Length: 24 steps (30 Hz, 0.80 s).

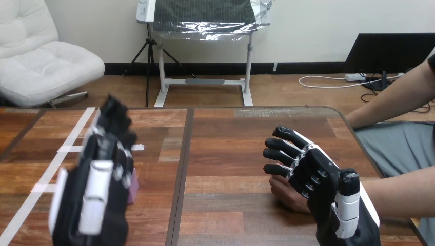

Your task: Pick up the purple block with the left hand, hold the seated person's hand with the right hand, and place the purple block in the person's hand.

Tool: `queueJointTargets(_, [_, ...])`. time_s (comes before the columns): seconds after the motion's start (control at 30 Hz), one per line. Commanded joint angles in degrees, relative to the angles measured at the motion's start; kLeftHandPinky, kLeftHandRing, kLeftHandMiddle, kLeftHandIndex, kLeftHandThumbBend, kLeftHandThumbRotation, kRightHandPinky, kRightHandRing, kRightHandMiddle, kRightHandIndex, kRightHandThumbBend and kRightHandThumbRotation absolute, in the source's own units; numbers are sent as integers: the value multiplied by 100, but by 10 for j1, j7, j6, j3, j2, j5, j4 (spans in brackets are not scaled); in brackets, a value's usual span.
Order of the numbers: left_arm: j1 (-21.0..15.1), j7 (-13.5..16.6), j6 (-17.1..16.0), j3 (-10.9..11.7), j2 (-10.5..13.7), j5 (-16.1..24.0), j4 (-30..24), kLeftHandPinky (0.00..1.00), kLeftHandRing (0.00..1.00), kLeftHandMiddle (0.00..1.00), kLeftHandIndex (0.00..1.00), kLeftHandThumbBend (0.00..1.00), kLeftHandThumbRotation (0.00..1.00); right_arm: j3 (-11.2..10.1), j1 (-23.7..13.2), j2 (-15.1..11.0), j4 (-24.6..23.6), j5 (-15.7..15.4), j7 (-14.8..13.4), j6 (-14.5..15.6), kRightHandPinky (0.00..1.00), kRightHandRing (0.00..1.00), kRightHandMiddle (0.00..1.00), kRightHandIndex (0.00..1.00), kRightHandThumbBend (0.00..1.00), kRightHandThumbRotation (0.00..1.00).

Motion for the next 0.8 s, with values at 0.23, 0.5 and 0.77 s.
queueJointTargets(0.23, [-118, -5, -3, 53, 10, 32, 13, 100, 99, 96, 91, 64, 66, -3, -49, 14, -12, -1, -2, -4, 74, 81, 81, 83, 100, 100])
queueJointTargets(0.5, [-137, -6, -2, 70, 12, 52, 26, 100, 99, 96, 90, 70, 66, -3, -51, 15, -9, -3, -4, -8, 73, 80, 80, 83, 100, 100])
queueJointTargets(0.77, [-153, -12, -1, 81, 14, 60, 40, 100, 99, 96, 90, 71, 66, -4, -53, 15, -9, -1, -3, -6, 72, 79, 80, 83, 100, 100])
